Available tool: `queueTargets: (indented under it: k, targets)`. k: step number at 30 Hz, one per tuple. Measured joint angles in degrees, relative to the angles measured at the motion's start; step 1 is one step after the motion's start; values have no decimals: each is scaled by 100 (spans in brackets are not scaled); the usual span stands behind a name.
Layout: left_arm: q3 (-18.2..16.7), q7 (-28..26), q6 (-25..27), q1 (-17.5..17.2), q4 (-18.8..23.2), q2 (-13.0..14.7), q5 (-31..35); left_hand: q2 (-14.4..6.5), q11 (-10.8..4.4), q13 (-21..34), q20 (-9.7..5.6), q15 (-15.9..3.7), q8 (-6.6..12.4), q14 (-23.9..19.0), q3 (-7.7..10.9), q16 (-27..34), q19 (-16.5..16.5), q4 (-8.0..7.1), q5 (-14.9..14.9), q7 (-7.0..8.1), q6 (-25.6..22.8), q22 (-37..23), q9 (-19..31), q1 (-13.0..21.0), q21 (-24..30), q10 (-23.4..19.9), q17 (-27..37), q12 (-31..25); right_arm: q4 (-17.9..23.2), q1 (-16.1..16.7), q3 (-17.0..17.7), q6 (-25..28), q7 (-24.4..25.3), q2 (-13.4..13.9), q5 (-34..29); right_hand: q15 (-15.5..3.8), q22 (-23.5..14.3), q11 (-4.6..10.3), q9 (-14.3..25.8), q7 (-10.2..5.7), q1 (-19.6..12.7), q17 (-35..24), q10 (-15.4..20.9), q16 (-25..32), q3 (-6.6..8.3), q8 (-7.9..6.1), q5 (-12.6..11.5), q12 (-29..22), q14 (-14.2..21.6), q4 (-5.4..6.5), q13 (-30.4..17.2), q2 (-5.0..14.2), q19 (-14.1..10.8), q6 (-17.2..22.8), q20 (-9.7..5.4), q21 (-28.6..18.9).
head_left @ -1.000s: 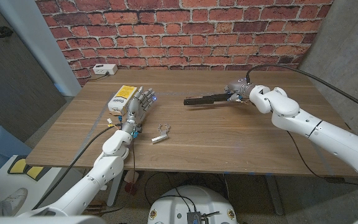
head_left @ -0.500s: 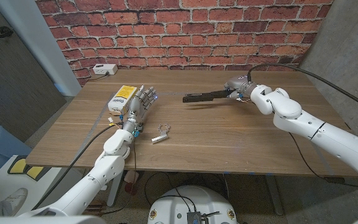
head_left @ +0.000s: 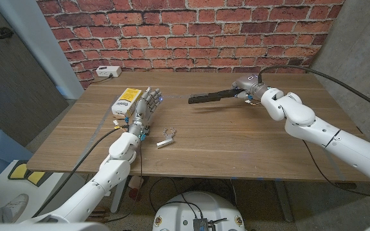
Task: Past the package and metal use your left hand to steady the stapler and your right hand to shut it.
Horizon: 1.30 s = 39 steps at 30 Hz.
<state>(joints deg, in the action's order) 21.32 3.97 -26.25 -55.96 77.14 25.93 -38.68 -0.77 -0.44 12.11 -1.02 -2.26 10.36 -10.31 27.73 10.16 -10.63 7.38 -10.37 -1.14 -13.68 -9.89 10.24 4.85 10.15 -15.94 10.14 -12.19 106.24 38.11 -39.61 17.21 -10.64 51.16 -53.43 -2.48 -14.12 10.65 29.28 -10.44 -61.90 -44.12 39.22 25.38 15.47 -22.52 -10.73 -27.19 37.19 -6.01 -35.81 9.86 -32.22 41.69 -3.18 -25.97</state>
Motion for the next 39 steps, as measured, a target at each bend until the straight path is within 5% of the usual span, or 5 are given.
queueTargets:
  k: [27,39]
  targets:
    - [90,286,-143,154,-89,-104,-45,0,21,0,22,2,24,-45,0,24,-22,0,0,-1,-44,0,0,0,27,-21,0,-39,77,346,216,171,883,-29,-254,12,10,-22,2,-8,5,-127,-24,-100,54,84,-7,22,49,-38,-41,7,51,9,11,-238]
    - [129,366,-189,225,-179,-175,-51,0,23,0,1,2,45,-45,0,23,-44,0,0,-7,-101,0,0,0,68,-65,0,-39,-48,428,211,171,1404,-94,-381,31,6,-156,2,177,16,-249,277,-144,79,63,16,-16,174,-61,132,18,49,196,12,-410]
